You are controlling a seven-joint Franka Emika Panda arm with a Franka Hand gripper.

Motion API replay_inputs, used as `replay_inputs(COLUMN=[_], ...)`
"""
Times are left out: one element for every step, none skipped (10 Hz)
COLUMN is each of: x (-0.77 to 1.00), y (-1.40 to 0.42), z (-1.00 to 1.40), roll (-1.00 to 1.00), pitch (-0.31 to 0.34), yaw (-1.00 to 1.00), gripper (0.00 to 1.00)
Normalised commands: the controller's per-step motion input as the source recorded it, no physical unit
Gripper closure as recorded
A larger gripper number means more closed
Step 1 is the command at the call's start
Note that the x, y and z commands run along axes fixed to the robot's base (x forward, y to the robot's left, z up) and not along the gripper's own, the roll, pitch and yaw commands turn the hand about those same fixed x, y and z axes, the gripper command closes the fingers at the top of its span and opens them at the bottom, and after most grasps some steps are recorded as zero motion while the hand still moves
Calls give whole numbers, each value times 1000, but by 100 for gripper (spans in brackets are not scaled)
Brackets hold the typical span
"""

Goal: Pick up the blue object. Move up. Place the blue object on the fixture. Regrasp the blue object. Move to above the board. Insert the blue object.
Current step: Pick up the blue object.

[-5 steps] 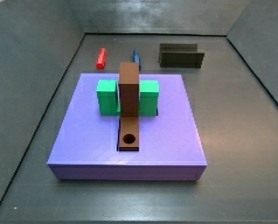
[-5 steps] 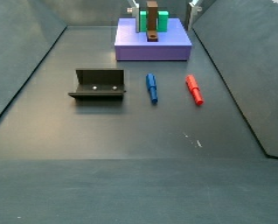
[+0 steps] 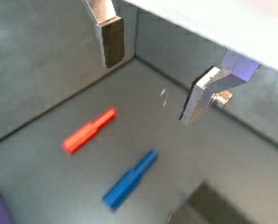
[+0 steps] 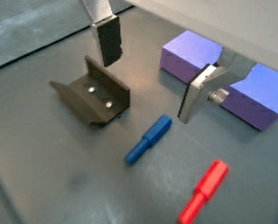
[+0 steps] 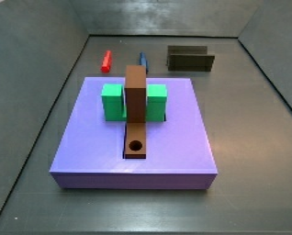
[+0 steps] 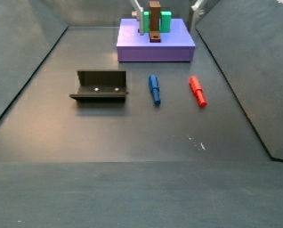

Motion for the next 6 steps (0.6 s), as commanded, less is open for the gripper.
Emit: replay_inputs(x=[326, 234, 203, 117, 43, 29], y=[-417, -434, -363, -286, -266, -231], z=[-686, -683, -783, -946, -1000, -1000], roll=[-177, -180, -139, -63, 0, 31], pitch=[-123, -124, -114, -89, -91, -74], yaw=[0, 0, 0, -3, 0, -34], gripper=[0, 0, 0, 0, 0, 0])
